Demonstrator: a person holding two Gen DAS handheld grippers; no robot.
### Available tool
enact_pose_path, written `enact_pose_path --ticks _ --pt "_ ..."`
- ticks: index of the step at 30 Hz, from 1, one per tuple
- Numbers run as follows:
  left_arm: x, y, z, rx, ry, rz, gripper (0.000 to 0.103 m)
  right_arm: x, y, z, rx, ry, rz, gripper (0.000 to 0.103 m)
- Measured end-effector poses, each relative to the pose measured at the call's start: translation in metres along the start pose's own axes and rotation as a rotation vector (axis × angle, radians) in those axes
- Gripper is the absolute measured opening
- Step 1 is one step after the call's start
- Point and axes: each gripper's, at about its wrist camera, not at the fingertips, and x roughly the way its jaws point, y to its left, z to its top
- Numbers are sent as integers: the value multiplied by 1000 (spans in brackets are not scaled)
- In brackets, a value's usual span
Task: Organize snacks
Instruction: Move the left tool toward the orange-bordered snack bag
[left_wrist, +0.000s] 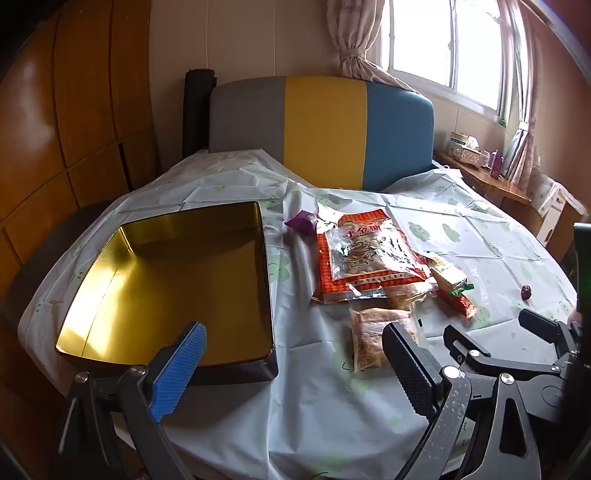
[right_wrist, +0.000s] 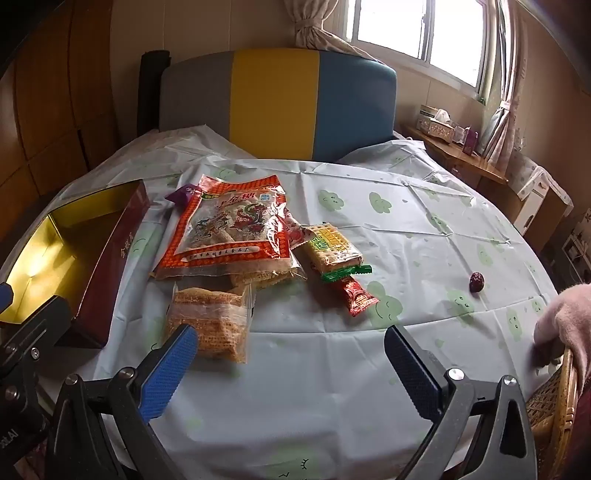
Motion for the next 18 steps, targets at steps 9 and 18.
enact_pose_path --ticks 9,18 --pt "8 12 1 15 16 22 97 7 -4 16 -33 5 2 103" --pt "16 -4 3 44 42 46 97 18 -12 33 -68 3 6 103"
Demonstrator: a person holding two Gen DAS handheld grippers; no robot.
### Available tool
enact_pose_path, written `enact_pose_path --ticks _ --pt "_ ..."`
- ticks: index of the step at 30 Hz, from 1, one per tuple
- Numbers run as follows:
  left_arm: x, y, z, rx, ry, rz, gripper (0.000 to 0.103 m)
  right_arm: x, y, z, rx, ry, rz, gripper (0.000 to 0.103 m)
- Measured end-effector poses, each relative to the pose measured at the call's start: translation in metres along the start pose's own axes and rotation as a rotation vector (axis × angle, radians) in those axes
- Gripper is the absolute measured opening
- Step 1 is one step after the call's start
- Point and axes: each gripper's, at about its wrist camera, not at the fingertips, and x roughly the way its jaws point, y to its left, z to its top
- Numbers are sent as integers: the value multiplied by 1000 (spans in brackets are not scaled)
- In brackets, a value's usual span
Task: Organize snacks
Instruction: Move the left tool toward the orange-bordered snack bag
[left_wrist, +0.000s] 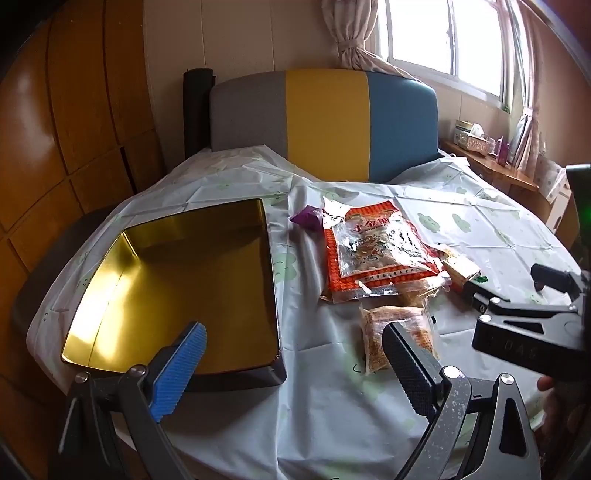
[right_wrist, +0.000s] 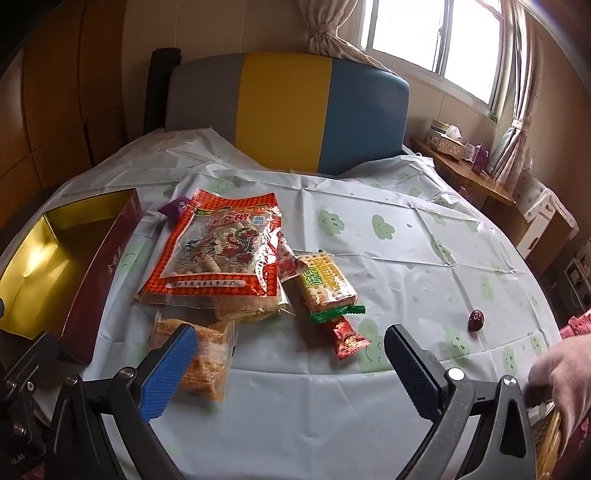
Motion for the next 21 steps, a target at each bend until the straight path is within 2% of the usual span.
enact_pose_path --ticks 10,15,21 --pt "4 -5 -2 13 8 -9 97 4 -17 17 -64 -9 -20 103" --pt "5 -4 0 10 11 -7 97 8 -42 42 -75 -35 -50 102" --pt "6 -4 0 14 12 -2 97 36 -83 61 -69 -42 -71 102"
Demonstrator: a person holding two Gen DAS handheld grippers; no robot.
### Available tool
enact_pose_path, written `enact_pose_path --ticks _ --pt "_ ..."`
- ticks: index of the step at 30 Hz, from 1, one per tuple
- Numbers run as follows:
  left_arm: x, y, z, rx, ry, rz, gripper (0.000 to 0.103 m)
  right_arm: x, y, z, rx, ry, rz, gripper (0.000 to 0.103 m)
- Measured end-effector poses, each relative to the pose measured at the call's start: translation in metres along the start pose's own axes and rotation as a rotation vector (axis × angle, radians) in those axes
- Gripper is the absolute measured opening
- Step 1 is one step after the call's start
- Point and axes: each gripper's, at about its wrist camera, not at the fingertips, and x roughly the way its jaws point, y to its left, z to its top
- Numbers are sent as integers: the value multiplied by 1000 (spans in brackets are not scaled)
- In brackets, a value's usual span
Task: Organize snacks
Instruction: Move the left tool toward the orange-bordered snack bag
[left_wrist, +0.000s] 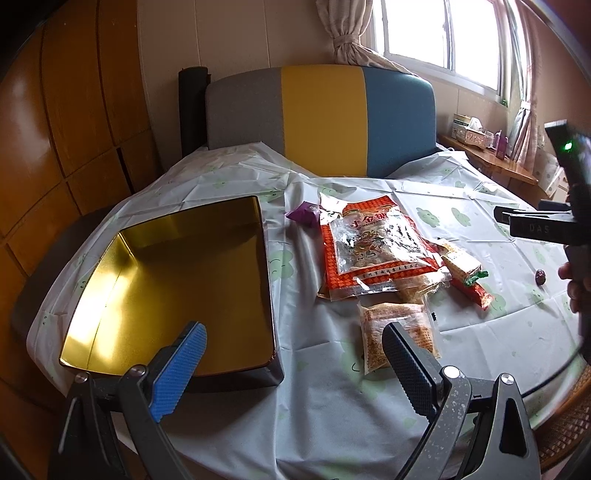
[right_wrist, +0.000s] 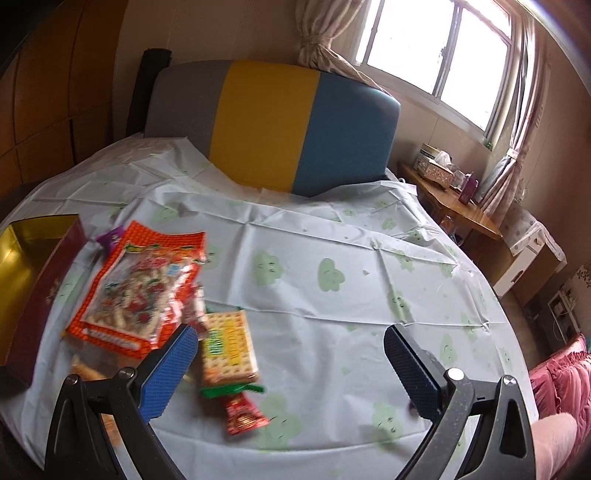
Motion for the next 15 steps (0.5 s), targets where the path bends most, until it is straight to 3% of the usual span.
enact_pose_path --ticks 3,5,8,15 --pt "1 -2 0 10 4 4 97 17 -19 -7 40 10 -16 102" --pt "3 -4 0 13 10 3 97 29 -31 -10 95 67 -11 102" --pt "4 -5 0 22 15 4 97 34 -43 -9 178 73 28 102" --pt "8 -11 1 35 27 -4 97 38 -47 -10 219 98 59 102"
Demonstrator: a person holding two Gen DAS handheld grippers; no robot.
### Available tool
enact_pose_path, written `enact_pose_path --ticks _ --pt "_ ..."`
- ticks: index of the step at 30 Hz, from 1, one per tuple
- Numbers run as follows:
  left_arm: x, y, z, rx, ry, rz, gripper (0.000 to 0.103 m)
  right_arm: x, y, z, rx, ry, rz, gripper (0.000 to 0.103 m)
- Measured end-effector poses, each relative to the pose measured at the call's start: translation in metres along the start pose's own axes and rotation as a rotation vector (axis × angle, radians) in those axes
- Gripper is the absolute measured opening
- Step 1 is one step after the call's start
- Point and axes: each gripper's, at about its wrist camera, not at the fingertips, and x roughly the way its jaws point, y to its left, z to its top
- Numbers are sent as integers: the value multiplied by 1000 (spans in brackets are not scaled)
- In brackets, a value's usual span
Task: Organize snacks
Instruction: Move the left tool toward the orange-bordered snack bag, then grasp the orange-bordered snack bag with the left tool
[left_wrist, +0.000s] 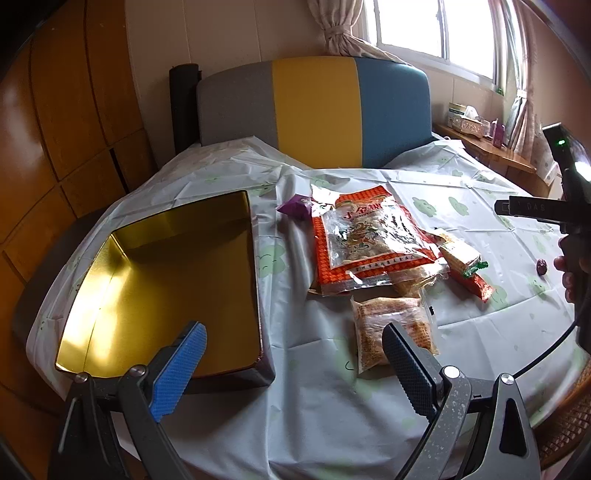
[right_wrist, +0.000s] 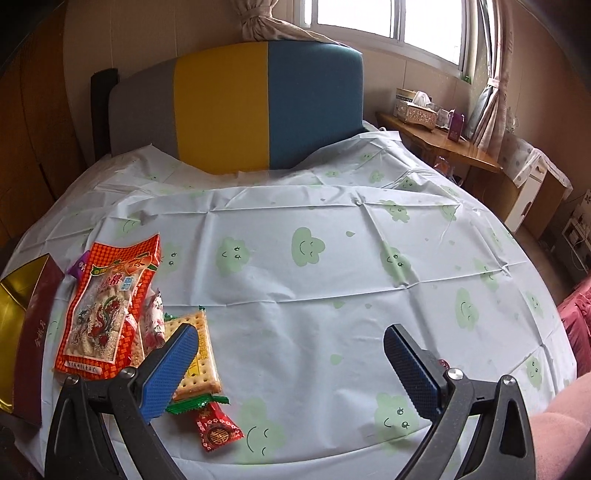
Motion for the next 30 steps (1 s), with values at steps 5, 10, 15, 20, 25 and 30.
enact_pose_path --ticks 5,10,15,20,25,30 --pt "4 -4 5 7 7 -20 97 5 0 0 7 18 7 102" --pt "12 -9 19 -6 28 -65 97 7 -3 1 26 29 13 102" --pt "23 -21 37 12 46 -133 97 7 -1 1 22 30 25 102" --pt "54 -34 59 0 117 -211 97 7 2 0 10 37 39 102" --pt "90 -50 77 -8 192 -207 97 9 -2 -1 27 54 30 102" --pt "116 -67 97 -35 245 -180 98 8 0 0 22 53 37 102"
